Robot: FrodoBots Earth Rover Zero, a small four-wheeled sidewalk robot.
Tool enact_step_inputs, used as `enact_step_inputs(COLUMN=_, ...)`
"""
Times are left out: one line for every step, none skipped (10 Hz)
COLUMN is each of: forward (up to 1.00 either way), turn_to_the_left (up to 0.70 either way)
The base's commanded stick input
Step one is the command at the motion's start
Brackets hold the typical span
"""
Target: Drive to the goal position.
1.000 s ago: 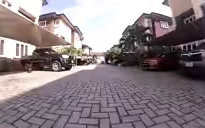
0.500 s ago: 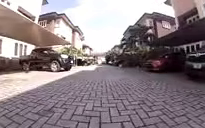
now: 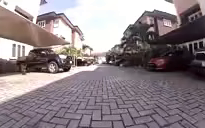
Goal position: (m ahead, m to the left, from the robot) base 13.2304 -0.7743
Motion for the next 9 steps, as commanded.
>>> enact_step_inputs(forward=0.69, turn_to_the_left=0.03)
enact_step_inputs(forward=0.69, turn_to_the_left=0.03)
enact_step_inputs(forward=0.69, turn_to_the_left=0.03)
enact_step_inputs(forward=0.69, turn_to_the_left=0.03)
enact_step_inputs(forward=0.69, turn_to_the_left=0.03)
enact_step_inputs(forward=0.69, turn_to_the_left=0.03)
enact_step_inputs(forward=0.69, turn_to_the_left=0.03)
enact_step_inputs(forward=0.69, turn_to_the_left=0.03)
enact_step_inputs(forward=0.69, turn_to_the_left=0.03)
